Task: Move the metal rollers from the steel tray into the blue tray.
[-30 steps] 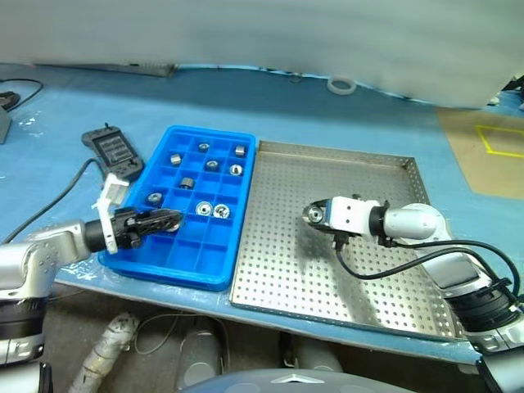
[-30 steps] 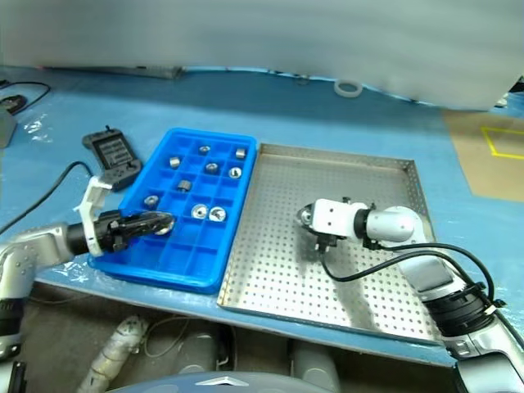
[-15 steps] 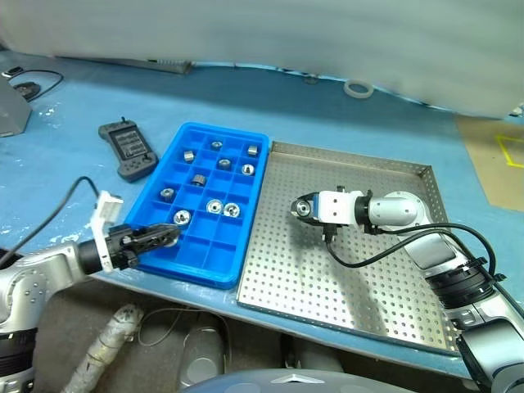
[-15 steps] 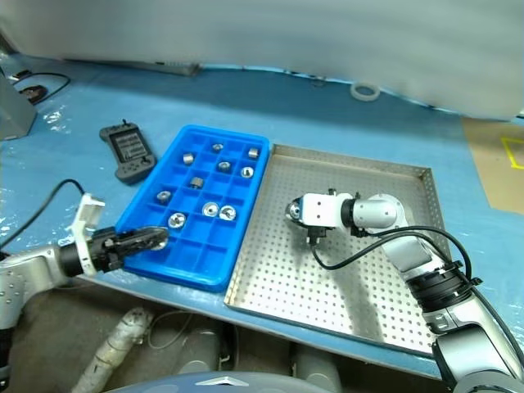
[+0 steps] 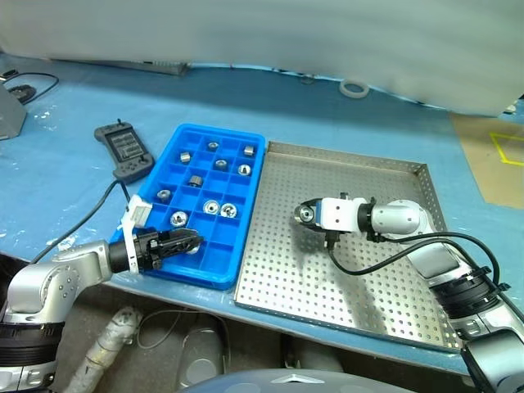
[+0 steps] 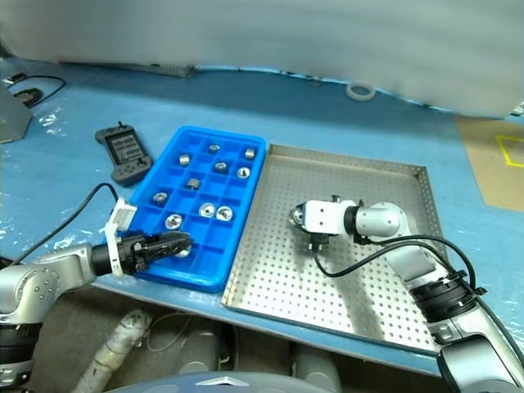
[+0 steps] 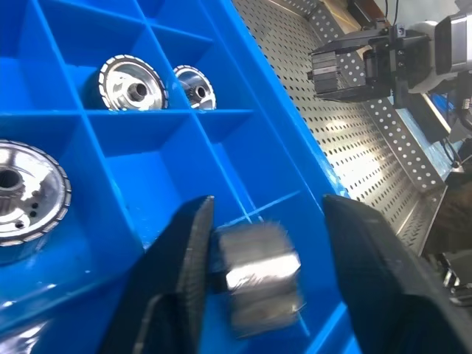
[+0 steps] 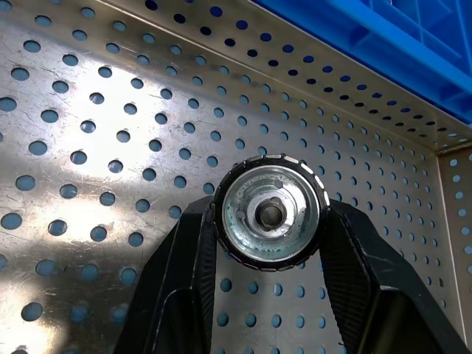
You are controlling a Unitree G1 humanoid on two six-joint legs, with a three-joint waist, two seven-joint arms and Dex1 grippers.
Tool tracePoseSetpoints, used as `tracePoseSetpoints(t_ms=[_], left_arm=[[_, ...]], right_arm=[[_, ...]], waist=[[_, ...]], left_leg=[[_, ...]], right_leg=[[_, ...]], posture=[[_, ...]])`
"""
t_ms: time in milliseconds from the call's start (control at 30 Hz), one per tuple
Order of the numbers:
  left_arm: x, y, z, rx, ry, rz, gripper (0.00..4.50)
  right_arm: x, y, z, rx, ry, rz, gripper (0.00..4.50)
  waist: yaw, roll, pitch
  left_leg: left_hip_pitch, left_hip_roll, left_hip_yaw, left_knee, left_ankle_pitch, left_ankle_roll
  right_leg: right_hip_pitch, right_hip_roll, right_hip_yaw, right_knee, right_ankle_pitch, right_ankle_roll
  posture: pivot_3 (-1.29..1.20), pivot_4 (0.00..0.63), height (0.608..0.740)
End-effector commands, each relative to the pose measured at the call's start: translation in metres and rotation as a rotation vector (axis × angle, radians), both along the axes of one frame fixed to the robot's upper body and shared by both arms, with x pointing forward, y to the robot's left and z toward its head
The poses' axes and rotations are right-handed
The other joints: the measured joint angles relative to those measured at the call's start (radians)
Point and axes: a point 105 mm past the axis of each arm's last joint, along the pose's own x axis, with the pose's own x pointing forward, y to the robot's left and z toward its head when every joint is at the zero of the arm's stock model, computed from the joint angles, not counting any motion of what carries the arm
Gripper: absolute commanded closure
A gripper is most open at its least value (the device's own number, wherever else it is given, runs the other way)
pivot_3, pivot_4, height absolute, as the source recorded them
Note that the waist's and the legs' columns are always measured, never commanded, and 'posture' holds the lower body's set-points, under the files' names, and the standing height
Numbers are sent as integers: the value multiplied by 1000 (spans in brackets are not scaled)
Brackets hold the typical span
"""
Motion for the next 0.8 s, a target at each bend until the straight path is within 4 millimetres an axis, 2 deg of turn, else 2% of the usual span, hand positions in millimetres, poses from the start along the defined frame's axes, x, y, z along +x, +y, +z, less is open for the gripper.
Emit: tracePoseSetpoints(t_ms=[33,100,267,367,467,500,667,800], left_arm=[[-6,-3,-3,8,5,-36,1222],[-4,-2,3,-4,-1,-41,1222],[19,1,33,-41,-107,-7,1222],[31,-6,48,-66,-155,-20,1222],[46,-7,56,-102,-178,11,1222],[49,-7,60,-112,-188,14,1222],[52,5,74,-65,-247,28,1222],[56,22,87,-87,-296,132,1222]], right_arm=[[0,0,16,21,-60,-4,2831],[-1,0,16,21,-58,-4,2831],[4,2,25,26,-84,7,2831],[-7,20,44,106,-36,76,2831],[-31,51,72,316,183,160,2831],[-32,61,75,348,217,174,2831],[-18,85,73,393,254,160,2831],[-21,101,65,470,393,142,2831]], waist=[[-2,0,0],[-5,0,0],[-7,0,0],[-11,0,0],[-19,1,0],[-24,1,0],[-21,-1,-2],[-10,-1,-2]], left_leg=[[0,0,0,0,0,0],[1,0,0,0,0,0],[0,0,0,0,0,0],[0,0,0,1,1,0],[1,-1,0,1,1,1],[0,0,0,1,1,1],[-1,2,-1,1,2,-1],[-4,0,-1,1,2,-1]], right_leg=[[0,0,0,0,0,0],[0,0,0,0,0,0],[1,0,0,1,0,0],[1,0,0,2,0,0],[1,0,0,2,0,0],[1,0,0,2,0,0],[-2,1,-1,4,0,0],[-3,0,-1,3,0,0]], posture=[[-54,150,740],[-52,150,740],[-44,150,740],[-48,150,740],[-55,150,740],[-54,150,740],[-14,150,740],[45,150,740]])
